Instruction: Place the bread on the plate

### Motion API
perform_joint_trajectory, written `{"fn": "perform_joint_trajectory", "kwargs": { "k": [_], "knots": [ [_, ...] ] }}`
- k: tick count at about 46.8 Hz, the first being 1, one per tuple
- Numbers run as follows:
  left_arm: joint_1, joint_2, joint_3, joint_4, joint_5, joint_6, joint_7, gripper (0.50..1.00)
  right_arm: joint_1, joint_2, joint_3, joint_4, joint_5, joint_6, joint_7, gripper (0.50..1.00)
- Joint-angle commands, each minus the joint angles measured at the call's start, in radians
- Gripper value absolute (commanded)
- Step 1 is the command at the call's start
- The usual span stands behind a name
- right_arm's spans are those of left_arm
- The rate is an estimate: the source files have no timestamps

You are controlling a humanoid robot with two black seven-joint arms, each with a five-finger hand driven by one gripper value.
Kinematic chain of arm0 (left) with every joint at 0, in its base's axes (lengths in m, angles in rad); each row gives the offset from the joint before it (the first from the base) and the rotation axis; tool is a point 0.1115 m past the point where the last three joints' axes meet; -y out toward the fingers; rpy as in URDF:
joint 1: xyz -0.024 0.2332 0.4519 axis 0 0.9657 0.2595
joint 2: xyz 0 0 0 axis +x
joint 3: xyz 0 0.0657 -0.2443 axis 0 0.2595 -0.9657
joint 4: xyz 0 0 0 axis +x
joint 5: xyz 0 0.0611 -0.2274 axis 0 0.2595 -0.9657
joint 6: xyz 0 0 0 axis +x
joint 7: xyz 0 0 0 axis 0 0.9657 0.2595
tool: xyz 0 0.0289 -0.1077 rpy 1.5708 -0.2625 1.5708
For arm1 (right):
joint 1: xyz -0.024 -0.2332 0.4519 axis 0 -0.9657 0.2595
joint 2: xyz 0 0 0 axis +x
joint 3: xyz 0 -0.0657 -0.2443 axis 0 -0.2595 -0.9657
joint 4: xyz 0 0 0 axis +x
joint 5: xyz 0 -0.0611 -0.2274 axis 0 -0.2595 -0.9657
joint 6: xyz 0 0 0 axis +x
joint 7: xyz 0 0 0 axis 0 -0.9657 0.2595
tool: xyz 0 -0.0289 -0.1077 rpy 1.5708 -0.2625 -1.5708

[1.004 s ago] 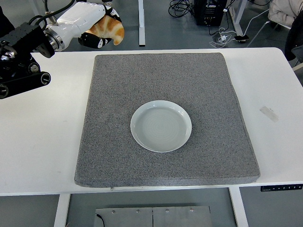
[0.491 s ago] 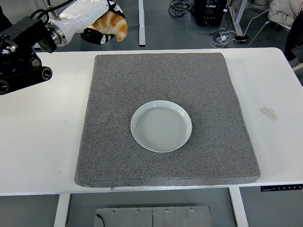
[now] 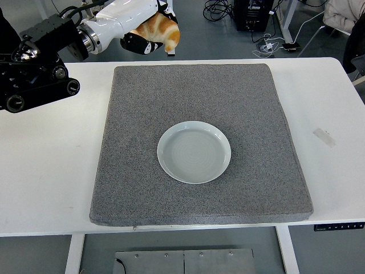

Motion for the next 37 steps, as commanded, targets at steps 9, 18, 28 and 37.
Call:
{"fn": "perform_joint_trajectory", "kwargs": {
  "k": [9,18,28,37],
  "knots": [
    [0.006,-0.064,0.0,-0.01,0.002,0.0,-0.016,0.5,0.0,0.0,0.0,0.0,0.0,0.0,0.0,1.0],
    [0.01,-0.148,0.0,-0.01,0.006,0.0,-0.017,0.5,0.0,0.0,0.0,0.0,0.0,0.0,0.0,1.0],
    [0.018,-0.182,-0.003,-0.017,0.046,0.0,-0.016,0.5,0.0,0.0,0.0,0.0,0.0,0.0,0.0,1.0],
    [0.024,-0.184,0.002,-0.037,0.048,0.0,-0.017,0.5,0.0,0.0,0.0,0.0,0.0,0.0,0.0,1.0]
  ]
}}
